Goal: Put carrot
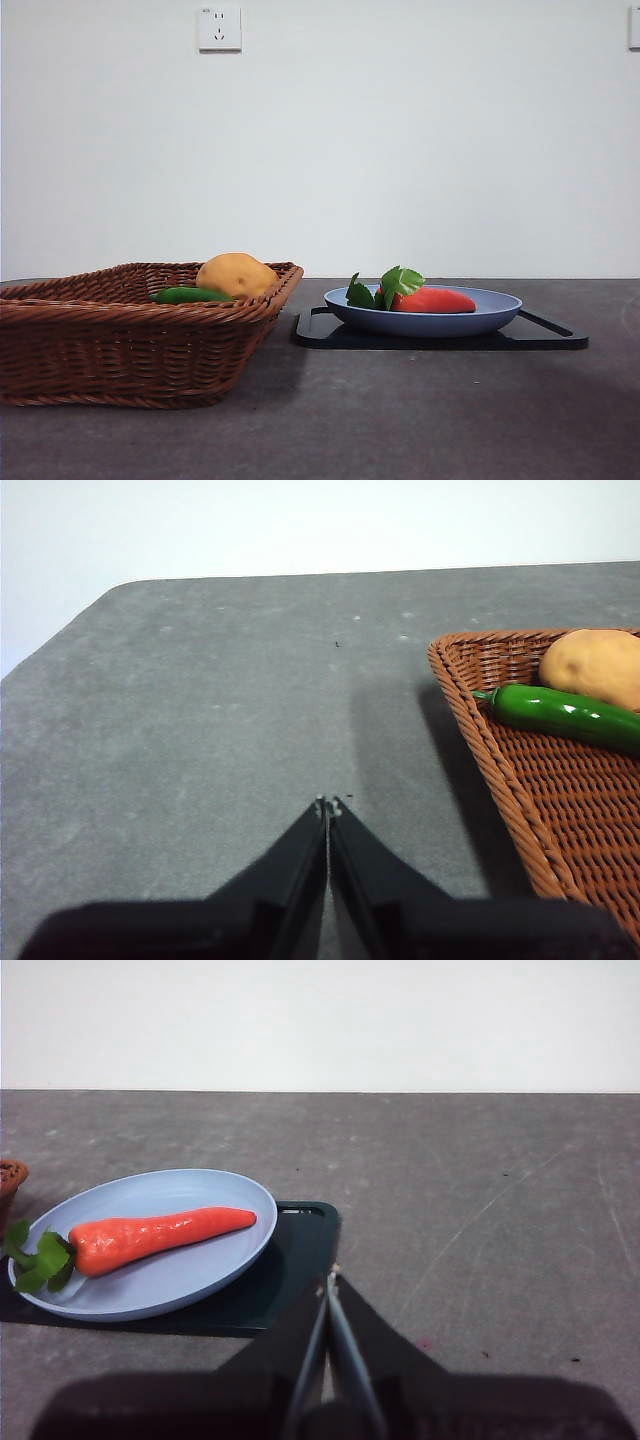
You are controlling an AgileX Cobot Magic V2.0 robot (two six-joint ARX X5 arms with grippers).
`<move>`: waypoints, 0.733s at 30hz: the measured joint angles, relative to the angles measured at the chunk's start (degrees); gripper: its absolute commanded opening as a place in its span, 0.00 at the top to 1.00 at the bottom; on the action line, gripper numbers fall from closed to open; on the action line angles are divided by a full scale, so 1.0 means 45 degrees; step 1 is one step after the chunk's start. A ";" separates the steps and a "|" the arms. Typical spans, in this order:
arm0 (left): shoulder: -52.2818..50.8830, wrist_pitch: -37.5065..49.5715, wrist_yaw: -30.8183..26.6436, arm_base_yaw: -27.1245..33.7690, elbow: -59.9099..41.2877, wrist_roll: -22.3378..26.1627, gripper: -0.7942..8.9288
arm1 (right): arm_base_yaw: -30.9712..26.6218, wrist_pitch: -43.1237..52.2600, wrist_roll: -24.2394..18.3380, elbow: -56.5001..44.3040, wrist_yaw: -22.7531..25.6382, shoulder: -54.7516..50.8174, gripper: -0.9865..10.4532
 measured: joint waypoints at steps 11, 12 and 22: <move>0.0000 0.0000 0.0000 0.0000 0.0000 0.0000 0.91 | 0.0000 -0.1171 0.0325 -0.0287 0.0015 -0.0869 0.90; 0.0000 0.0000 0.0000 0.0000 0.0000 0.0000 0.91 | 0.0000 -0.1472 0.0437 -0.0287 0.0015 -0.0986 0.90; 0.0000 0.0000 0.0000 0.0000 0.0000 0.0000 0.91 | 0.0005 -0.1768 0.0714 -0.0291 0.0019 -0.1375 0.90</move>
